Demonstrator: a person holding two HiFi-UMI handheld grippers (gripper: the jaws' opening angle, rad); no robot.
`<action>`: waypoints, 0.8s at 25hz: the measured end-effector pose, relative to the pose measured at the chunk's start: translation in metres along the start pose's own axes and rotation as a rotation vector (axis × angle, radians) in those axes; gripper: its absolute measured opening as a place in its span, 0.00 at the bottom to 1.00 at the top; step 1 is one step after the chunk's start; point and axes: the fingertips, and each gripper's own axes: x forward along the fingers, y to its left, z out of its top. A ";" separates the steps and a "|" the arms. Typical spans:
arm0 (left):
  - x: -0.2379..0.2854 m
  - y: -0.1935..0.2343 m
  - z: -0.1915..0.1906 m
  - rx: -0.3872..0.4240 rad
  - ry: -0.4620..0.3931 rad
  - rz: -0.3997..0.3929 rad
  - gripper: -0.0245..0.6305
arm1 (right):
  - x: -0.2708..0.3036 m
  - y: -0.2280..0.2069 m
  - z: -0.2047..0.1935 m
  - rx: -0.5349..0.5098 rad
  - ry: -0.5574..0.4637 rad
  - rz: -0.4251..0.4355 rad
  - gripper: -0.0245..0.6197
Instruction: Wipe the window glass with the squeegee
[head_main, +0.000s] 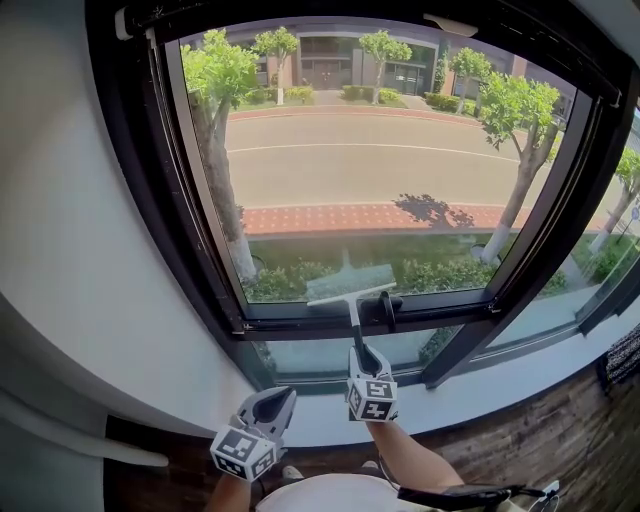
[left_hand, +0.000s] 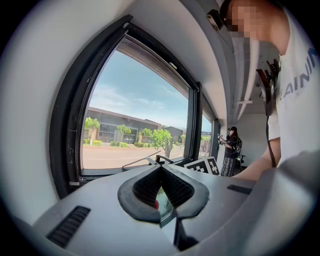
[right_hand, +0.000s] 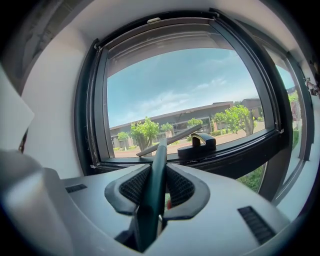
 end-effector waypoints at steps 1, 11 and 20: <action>0.000 0.000 0.000 0.000 0.000 0.001 0.07 | 0.000 0.000 0.000 0.002 -0.001 0.004 0.19; 0.001 0.003 0.001 -0.002 -0.003 0.009 0.07 | -0.019 0.012 0.033 -0.043 -0.073 0.052 0.19; -0.002 0.007 -0.001 -0.008 -0.003 0.017 0.07 | -0.052 0.062 0.157 -0.081 -0.345 0.178 0.19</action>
